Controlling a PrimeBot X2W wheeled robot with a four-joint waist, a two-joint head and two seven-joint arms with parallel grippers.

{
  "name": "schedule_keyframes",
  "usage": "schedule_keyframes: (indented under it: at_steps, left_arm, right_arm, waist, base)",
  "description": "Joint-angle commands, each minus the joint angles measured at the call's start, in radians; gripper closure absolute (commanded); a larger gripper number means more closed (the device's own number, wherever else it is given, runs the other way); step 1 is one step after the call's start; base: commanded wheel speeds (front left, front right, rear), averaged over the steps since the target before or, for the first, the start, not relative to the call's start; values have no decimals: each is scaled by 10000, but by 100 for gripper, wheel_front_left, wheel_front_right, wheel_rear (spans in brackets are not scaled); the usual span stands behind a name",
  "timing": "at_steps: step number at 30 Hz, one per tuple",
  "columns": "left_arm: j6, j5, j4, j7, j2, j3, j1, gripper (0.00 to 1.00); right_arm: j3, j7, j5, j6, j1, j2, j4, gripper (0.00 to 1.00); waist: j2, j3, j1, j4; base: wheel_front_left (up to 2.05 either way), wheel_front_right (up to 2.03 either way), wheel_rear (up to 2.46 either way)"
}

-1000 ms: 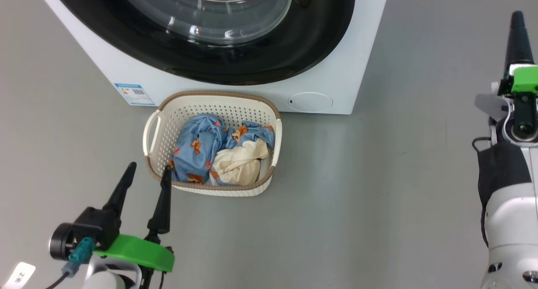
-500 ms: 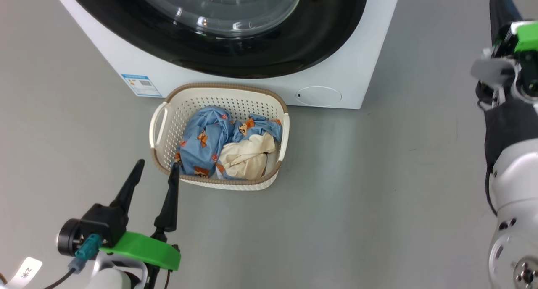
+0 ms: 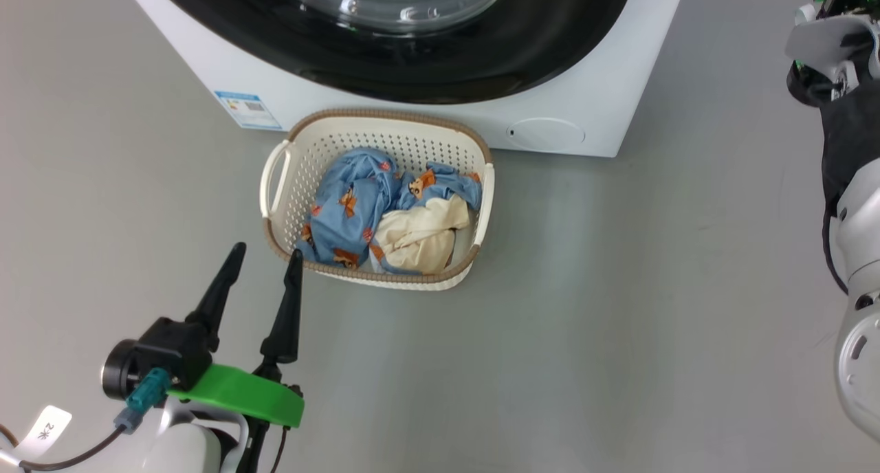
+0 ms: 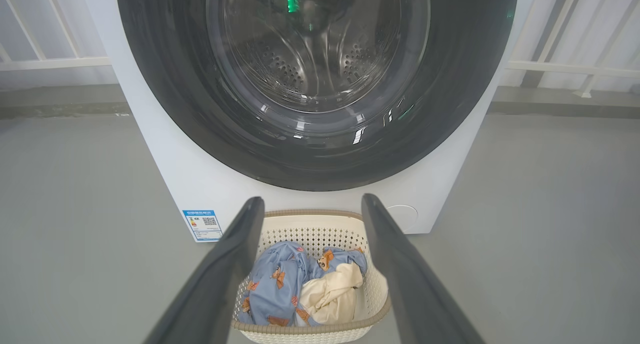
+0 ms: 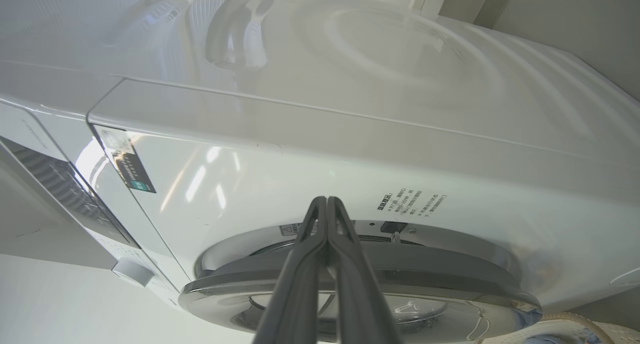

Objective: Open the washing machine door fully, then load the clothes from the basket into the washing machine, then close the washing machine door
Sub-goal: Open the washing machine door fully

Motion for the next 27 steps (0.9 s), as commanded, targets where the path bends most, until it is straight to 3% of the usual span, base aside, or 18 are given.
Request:
schedule_keyframes:
  at_steps: [1, 13, 27]
  left_arm:
    - [-27, -57, -301, -105, 177, 297, -269, 0]
    - [-27, -523, -540, -105, 124, 89, -780, 0]
    - [0, -867, -632, -105, 121, -185, -1101, 0]
  right_arm:
    - [172, 138, -178, 100, -478, 106, -156, 100]
    - [616, 762, -1092, 100, -2180, 196, 774, 100]
    - [755, 1027, -1577, 100, -2832, 379, 1164, 100]
  waist:
    - [-1, 176, 0, 104]
    - [-1, 1163, 0, 406]
    - [-1, 1608, 0, 655]
  base:
    - [0, 0, 0]
    - [0, 0, 0]
    - [0, 0, 0]
